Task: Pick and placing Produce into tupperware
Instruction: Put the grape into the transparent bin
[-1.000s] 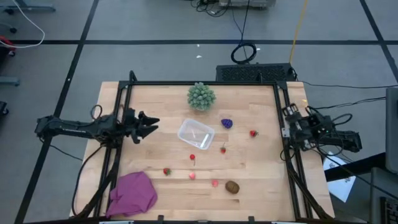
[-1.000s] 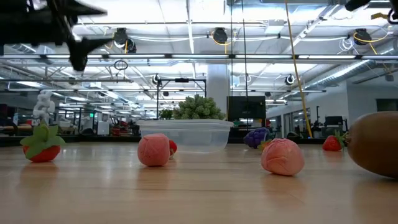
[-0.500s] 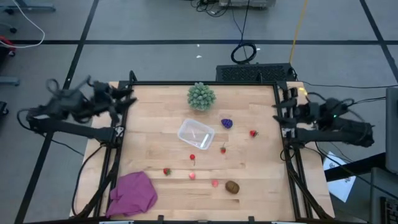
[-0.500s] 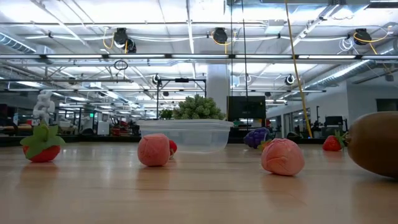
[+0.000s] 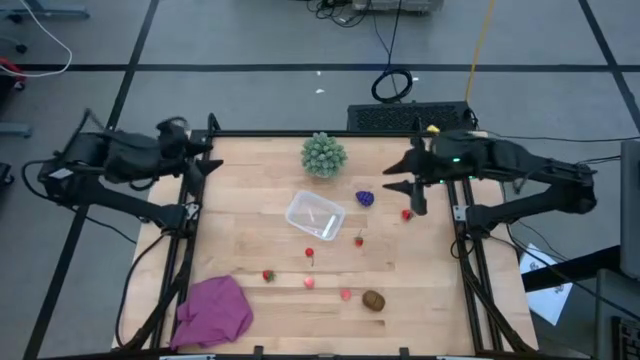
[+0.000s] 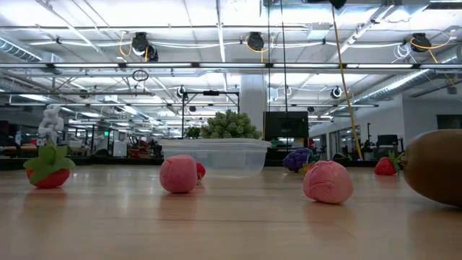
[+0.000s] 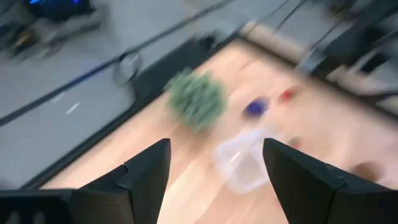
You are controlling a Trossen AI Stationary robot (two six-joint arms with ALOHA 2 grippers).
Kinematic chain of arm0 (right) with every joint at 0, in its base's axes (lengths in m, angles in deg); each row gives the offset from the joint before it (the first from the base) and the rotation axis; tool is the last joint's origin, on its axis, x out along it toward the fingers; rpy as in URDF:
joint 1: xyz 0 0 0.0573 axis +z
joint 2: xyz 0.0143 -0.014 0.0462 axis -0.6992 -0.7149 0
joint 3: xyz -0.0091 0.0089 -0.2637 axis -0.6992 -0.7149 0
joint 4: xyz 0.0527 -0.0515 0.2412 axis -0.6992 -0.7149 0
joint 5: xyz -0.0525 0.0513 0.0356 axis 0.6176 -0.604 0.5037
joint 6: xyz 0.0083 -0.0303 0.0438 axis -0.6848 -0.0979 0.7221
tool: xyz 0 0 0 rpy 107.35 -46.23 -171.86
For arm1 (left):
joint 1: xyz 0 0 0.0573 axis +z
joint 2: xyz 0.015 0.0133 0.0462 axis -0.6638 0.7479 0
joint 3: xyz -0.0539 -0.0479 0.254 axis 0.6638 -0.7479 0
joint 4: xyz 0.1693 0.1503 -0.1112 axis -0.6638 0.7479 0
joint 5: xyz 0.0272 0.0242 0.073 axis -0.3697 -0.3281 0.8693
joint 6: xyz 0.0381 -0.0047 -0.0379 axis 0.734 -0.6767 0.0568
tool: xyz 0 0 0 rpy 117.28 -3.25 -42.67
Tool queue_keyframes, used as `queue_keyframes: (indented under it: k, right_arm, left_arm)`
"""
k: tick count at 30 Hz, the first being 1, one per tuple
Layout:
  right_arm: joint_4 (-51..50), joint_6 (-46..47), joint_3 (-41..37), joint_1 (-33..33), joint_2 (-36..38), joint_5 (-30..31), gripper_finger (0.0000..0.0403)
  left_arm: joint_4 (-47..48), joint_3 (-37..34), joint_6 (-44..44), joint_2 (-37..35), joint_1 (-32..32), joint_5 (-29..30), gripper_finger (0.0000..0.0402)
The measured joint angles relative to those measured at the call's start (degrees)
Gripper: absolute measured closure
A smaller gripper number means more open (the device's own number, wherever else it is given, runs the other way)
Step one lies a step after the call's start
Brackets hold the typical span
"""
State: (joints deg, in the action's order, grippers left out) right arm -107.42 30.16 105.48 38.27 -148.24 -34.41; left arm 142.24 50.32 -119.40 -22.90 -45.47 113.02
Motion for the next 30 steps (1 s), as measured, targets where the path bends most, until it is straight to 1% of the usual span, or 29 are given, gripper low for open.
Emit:
queue_keyframes:
  k: [4, 7, 9, 12, 15, 18, 21, 25, 30]
  right_arm:
    - [-9.0, 1.87, 0.22, -1.34, -3.8, 0.01, 0.0248]
    - [-13.18, 3.5, 0.22, -1.74, -5.64, -0.08, 0.0248]
    - [-13.47, 3.51, 0.21, -1.72, -6.49, -0.16, 0.0248]
    - [-11.26, 2.8, -0.7, -1.76, -7.38, -0.15, 0.0248]
    - [-7.52, 2.65, -2.14, -2.07, -7.54, -0.15, 0.0248]
    - [-5.8, 2.66, -3.84, -3.06, -7.58, -0.12, 0.0248]
    - [-4.83, 3.03, -5.63, -4.55, -7.61, 1.81, 0.0248]
    - [-6.28, 5.56, -8.2, -7.47, -7.61, 2.8, 0.0248]
    - [-6.67, 5.62, -11.94, -10.29, -7.63, 2.74, 0.0248]
  left_arm:
    - [12.19, -2.3, -9.05, 2.04, -0.02, 2.14, 0.0144]
    - [16.73, -5.08, -12.86, 2.84, -0.02, 2.37, 0.0144]
    - [17.04, -7.11, -13.58, 2.8, -0.02, 2.44, 0.0144]
    - [16.1, -9.88, -13.58, 2.82, 0.0, 3.59, 0.0144]
    - [15.26, -11.67, -13.35, 2.81, 0.0, 6.35, 0.0144]
    - [13.65, -12.86, -13.3, 2.78, 0.0, 9.84, 0.0144]
    - [12.18, -12.96, -13.31, 2.76, 0.0, 11.82, 0.0144]
    - [9.44, -12.96, -13.36, 2.77, 0.0, 11.99, 0.0144]
    - [9.17, -12.96, -13.57, 2.77, 0.0, 11.99, 0.0144]
